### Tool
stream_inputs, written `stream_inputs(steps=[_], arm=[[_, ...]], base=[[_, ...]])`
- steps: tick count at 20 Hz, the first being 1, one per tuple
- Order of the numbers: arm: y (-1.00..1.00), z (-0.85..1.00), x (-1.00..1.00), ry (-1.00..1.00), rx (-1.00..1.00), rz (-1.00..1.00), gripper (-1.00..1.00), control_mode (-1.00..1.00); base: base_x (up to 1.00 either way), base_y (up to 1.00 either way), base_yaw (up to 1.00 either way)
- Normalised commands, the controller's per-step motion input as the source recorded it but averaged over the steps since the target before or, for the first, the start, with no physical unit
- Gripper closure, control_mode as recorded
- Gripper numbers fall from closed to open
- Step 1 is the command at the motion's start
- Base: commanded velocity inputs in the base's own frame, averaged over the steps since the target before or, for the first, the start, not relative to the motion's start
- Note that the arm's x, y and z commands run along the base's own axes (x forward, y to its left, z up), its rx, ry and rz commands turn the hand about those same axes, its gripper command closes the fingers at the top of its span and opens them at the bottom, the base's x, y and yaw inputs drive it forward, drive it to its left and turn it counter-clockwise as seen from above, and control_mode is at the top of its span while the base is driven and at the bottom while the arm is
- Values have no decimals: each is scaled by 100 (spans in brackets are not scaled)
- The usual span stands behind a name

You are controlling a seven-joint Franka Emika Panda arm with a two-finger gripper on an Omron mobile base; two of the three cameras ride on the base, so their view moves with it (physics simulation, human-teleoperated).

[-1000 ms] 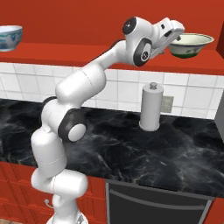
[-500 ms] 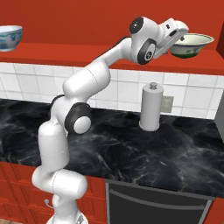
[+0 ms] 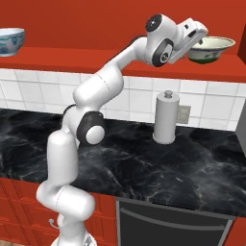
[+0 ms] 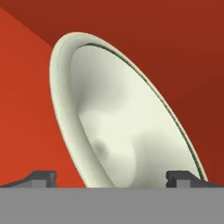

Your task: Move the bowls from the cabinet to the plates on the dining table.

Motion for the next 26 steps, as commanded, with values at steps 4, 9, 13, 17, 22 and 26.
stream_inputs(steps=[4, 9, 13, 17, 22, 26], arm=[[0, -40, 11, 0, 0, 3, -100, -100], [0, -37, 1, 3, 0, 3, -100, -100], [0, -51, 2, 4, -2, 2, -100, -100], [0, -41, 9, 1, -1, 2, -100, -100], [0, -41, 14, 2, 0, 2, 100, -100], [-12, -44, 4, 7, 0, 3, 100, -100]], base=[[0, 0, 0], [0, 0, 0], [0, 0, 0], [0, 0, 0], [0, 0, 0], [0, 0, 0]])
